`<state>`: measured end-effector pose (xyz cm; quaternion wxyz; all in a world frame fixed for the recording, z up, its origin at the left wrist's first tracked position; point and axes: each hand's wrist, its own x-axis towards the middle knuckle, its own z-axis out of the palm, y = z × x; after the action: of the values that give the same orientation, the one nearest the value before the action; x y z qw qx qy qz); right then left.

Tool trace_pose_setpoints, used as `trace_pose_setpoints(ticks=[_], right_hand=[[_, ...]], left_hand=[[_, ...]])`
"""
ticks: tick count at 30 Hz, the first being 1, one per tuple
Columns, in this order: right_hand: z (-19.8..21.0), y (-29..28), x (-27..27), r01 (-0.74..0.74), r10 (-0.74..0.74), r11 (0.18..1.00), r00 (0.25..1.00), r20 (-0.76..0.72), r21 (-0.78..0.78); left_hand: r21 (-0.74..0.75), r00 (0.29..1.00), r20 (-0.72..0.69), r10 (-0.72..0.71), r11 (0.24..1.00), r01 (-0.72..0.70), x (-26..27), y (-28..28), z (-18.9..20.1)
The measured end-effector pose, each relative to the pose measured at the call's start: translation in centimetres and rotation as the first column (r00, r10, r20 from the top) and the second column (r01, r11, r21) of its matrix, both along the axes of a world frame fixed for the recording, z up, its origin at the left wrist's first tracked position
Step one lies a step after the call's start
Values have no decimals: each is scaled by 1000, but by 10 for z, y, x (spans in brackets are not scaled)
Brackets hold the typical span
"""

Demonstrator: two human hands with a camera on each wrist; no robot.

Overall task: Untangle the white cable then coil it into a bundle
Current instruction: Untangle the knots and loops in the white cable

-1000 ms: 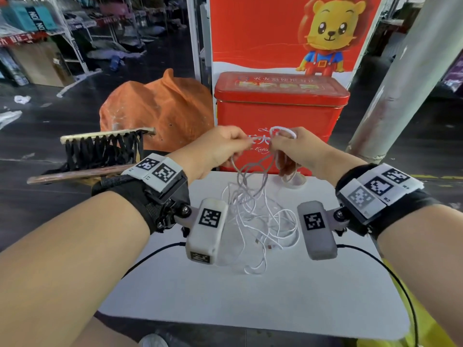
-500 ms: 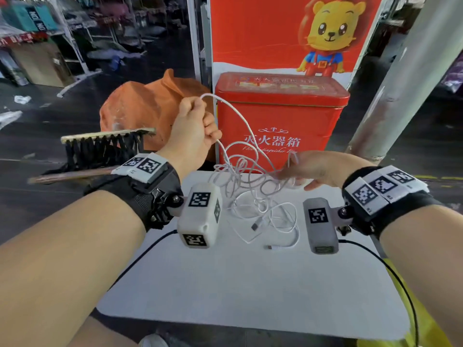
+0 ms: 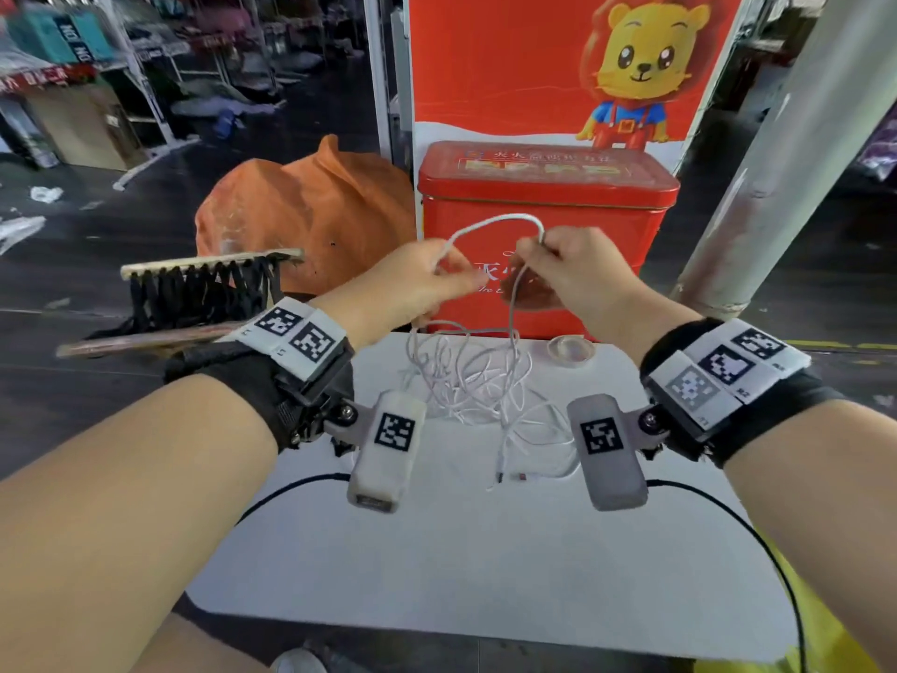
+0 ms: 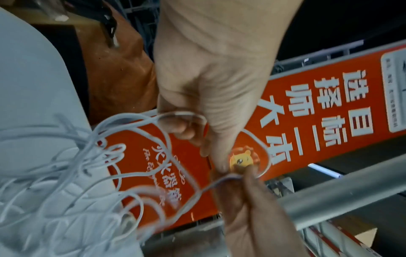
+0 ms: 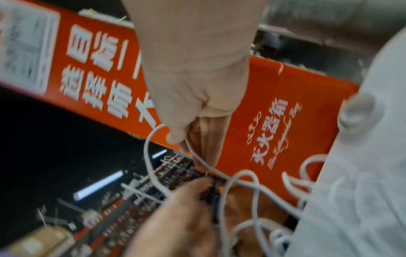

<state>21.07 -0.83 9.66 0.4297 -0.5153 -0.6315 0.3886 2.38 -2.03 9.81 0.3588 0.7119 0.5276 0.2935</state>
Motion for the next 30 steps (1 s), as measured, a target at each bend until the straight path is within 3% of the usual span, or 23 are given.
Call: trace_pose_setpoints(ticks=[3, 7, 9, 11, 13, 14, 17, 19, 20, 22, 24, 27, 29, 30], right_hand=[[14, -8, -8, -15, 24, 999, 969, -247, 38], [16, -6, -13, -47, 77, 995, 932, -353, 91], [6, -3, -8, -131, 137, 991, 953, -269, 40], [-3, -8, 0, -266, 270, 960, 962, 36, -89], [-14, -9, 8, -321, 354, 935, 822, 446, -152], [-20, -7, 13, -309, 348, 936, 754, 556, -167], [-27, -2, 26, -280, 371, 929, 703, 607, -244], [-26, -1, 26, -267, 351, 936, 726, 591, -227], [-25, 1, 23, -239, 295, 956, 776, 557, -173], [-21, 1, 13, -152, 165, 986, 922, 350, -66], [-15, 0, 2, -195, 197, 980, 958, 208, -30], [-13, -3, -3, -294, 262, 956, 839, 477, -8], [-18, -3, 3, -319, 267, 947, 748, 607, -23], [-20, -4, 7, -320, 280, 946, 739, 613, -46]], left_hand=[[-51, 989, 7, -150, 987, 150, 10, -7, -4], [28, 991, 94, -93, 995, 91, 21, -3, -5], [68, 986, 147, -78, 995, 69, 20, -1, -6], [66, 960, 278, -36, 998, 18, 16, 2, -5], [61, 897, 439, 54, 994, -89, 8, 6, -2], [56, 858, 504, 103, 987, -152, 3, 9, 0], [29, 779, 604, 167, 973, -231, -11, 17, 3], [21, 775, 610, 164, 975, -222, -12, 18, 2], [8, 776, 612, 152, 980, -198, -9, 16, 2], [-38, 780, 616, 106, 994, -105, -2, 13, 2], [-74, 779, 625, 51, 997, -6, 5, 9, 2], [-54, 736, 675, 51, 998, -20, 9, 8, 5], [-49, 652, 747, 127, 989, -138, 2, 13, 8], [-62, 601, 777, 188, 973, -224, -4, 17, 9]])
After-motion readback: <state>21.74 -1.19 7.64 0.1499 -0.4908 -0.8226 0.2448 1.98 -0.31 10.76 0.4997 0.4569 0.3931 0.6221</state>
